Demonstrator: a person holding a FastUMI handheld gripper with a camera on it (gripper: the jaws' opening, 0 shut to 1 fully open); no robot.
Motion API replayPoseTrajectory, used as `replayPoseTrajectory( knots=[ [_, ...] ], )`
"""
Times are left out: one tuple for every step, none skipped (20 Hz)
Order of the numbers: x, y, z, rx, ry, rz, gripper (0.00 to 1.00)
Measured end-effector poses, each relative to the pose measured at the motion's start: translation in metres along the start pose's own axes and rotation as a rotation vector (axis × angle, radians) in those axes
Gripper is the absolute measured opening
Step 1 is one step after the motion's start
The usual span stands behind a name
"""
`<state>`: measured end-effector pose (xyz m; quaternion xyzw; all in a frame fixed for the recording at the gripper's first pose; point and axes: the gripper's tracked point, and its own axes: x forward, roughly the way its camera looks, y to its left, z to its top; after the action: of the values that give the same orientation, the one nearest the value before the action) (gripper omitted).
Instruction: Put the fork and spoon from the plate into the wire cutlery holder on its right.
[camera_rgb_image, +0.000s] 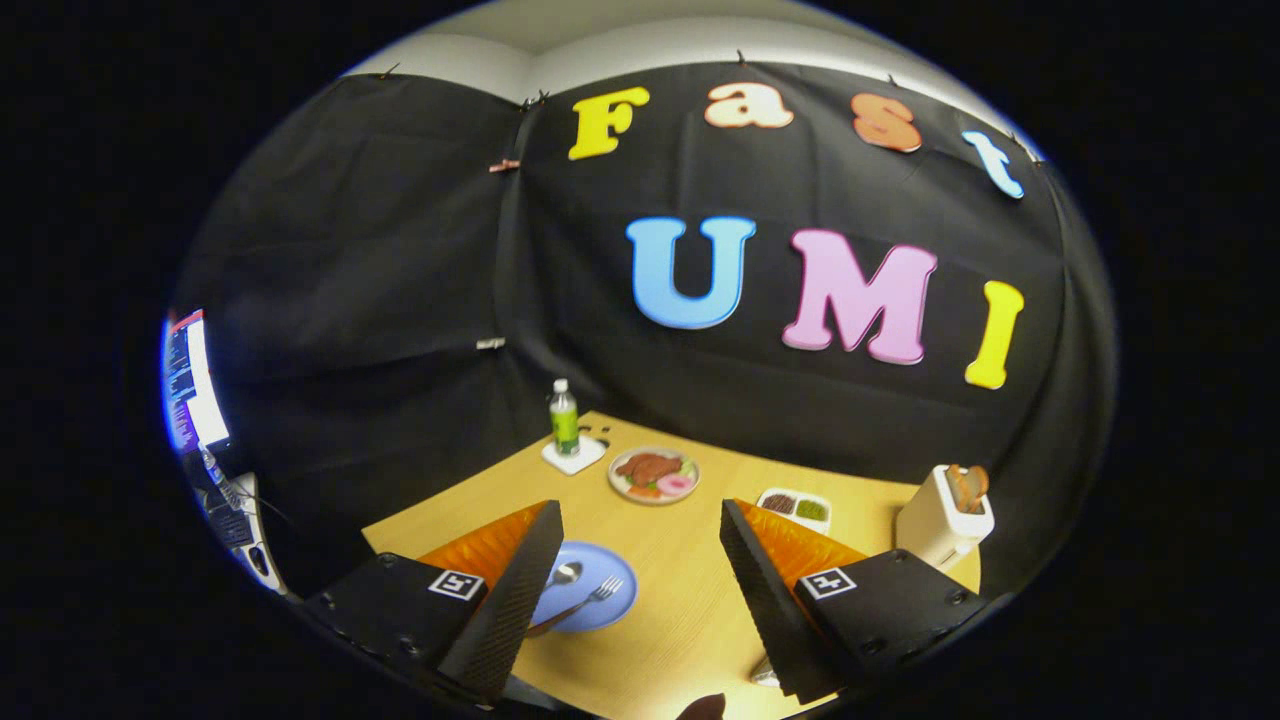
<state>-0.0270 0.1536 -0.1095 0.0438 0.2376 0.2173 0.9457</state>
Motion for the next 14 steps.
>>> replayPoseTrajectory(
  knots=[
    [0.007,0.009,-0.015,0.012,0.067,0.029,0.98],
    [0.014,0.018,-0.031,0.033,0.132,0.056,0.98],
    [0.021,0.026,-0.047,0.061,0.195,0.075,0.98],
    [0.030,0.034,-0.065,0.093,0.261,0.088,0.98],
    [0.037,0.041,-0.082,0.116,0.324,0.105,0.98],
    [0.048,0.043,-0.100,0.126,0.384,0.104,0.98],
    [0.056,0.046,-0.118,0.138,0.442,0.102,0.99],
    [0.062,0.050,-0.135,0.149,0.492,0.098,0.98],
    [0.070,0.053,-0.152,0.162,0.534,0.093,0.94],
    [0.079,0.056,-0.166,0.167,0.567,0.091,0.93],
    [0.087,0.059,-0.177,0.176,0.597,0.086,0.92],
    [0.095,0.062,-0.188,0.184,0.624,0.082,0.91],
    [0.105,0.064,-0.200,0.186,0.647,0.072,0.88],
    [0.115,0.063,-0.209,0.189,0.662,0.059,0.86]
  ],
)
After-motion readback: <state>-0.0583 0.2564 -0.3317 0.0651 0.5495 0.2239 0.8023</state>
